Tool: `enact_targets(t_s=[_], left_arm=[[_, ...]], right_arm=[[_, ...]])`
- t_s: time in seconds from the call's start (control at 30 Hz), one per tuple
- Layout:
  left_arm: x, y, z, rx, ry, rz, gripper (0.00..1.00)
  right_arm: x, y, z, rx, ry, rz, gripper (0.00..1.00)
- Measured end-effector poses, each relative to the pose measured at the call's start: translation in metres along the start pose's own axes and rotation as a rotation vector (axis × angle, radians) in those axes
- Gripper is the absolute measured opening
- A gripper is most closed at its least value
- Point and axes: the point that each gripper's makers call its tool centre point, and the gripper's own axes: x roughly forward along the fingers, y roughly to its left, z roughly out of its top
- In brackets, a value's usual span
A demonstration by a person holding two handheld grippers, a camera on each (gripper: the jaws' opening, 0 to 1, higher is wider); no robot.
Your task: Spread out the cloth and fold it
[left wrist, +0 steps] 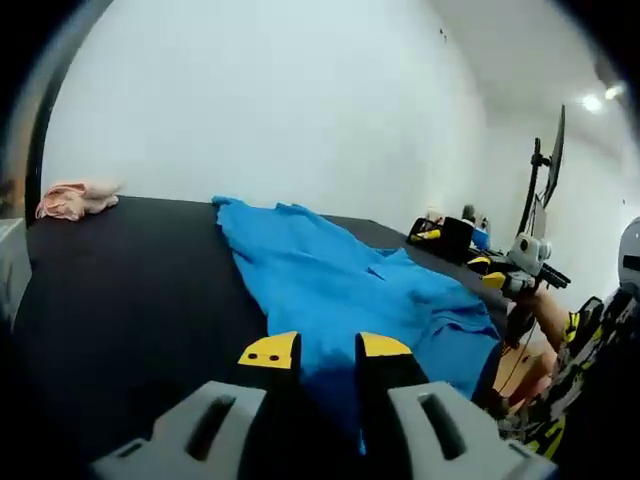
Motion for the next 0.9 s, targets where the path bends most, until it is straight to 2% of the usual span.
enact_targets(t_s=[0.07, 0.1, 0.13, 0.17, 0.2, 0.23, 0.27, 0.33, 0.37, 0.4, 0.43, 0.5, 0.57, 0.6, 0.63, 0.7, 0.77, 0.8, 0.83, 0.87, 0.9], left_arm=[[0.006, 0.009, -0.018, 0.097, 0.081, 0.062, 0.2], [0.007, 0.017, -0.031, 0.137, 0.14, 0.114, 0.2], [0.011, 0.003, -0.01, 0.143, -0.024, 0.063, 0.2], [0.009, 0.006, -0.022, 0.078, 0.042, 0.092, 0.2], [0.007, 0.004, -0.022, 0.102, 0.045, 0.081, 0.2], [0.005, 0.003, -0.021, 0.106, 0.048, 0.073, 0.2], [0.003, -0.001, -0.019, 0.123, 0.041, 0.035, 0.2], [-0.011, -0.015, -0.007, 0.113, -0.032, -0.056, 0.2], [-0.022, -0.022, 0.002, 0.128, -0.082, -0.123, 0.2], [-0.029, -0.027, 0.004, 0.159, -0.093, -0.153, 0.2], [-0.039, -0.031, 0.003, 0.229, -0.086, -0.188, 0.2], [-0.05, -0.036, -0.006, 0.364, -0.046, -0.224, 0.21], [-0.054, -0.036, -0.016, 0.485, -0.003, -0.223, 0.27], [-0.054, -0.036, -0.018, 0.552, -0.003, -0.211, 0.31], [-0.053, -0.032, -0.017, 0.652, -0.014, -0.167, 0.35], [-0.052, -0.032, -0.019, 0.767, -0.034, -0.159, 0.3], [-0.051, -0.023, -0.028, 0.766, 0.016, -0.155, 0.28], [-0.05, -0.018, -0.03, 0.762, 0.01, -0.152, 0.28], [-0.05, -0.019, -0.027, 0.744, -0.012, -0.164, 0.28], [-0.048, -0.018, -0.025, 0.719, -0.027, -0.178, 0.29], [-0.045, -0.016, -0.026, 0.728, -0.021, -0.178, 0.3]], right_arm=[[0.008, -0.001, -0.017, -0.011, 0.078, 0.003, 0.25], [0.011, 0.001, -0.036, -0.001, 0.149, 0.022, 0.24], [0.011, 0.003, -0.049, 0.001, 0.203, 0.04, 0.22], [0.012, 0.003, -0.065, -0.005, 0.247, 0.042, 0.19], [0.012, 0.004, -0.046, 0.03, 0.131, 0.057, 0.18], [0.008, 0.0, -0.049, 0.061, 0.147, 0.026, 0.18], [0.005, -0.001, -0.048, 0.048, 0.143, 0.021, 0.18], [-0.002, -0.004, -0.038, -0.005, 0.093, 0.017, 0.25], [-0.01, -0.003, -0.034, -0.042, 0.071, 0.033, 0.29], [-0.017, 0.0, -0.032, -0.068, 0.068, 0.049, 0.31], [-0.027, 0.005, -0.034, -0.11, 0.088, 0.079, 0.31], [-0.039, 0.02, -0.031, -0.156, 0.085, 0.146, 0.32], [-0.047, 0.029, -0.029, -0.178, 0.079, 0.171, 0.34], [-0.048, 0.032, -0.029, -0.207, 0.077, 0.178, 0.34], [-0.049, 0.032, -0.029, -0.239, 0.079, 0.173, 0.34], [-0.05, 0.029, -0.035, -0.306, 0.11, 0.15, 0.34], [-0.05, 0.024, -0.045, -0.34, 0.155, 0.131, 0.34], [-0.05, 0.023, -0.047, -0.347, 0.162, 0.128, 0.34], [-0.049, 0.025, -0.04, -0.337, 0.109, 0.136, 0.34], [-0.046, 0.024, -0.039, -0.351, 0.102, 0.129, 0.34], [-0.041, 0.022, -0.039, -0.407, 0.103, 0.122, 0.35]])
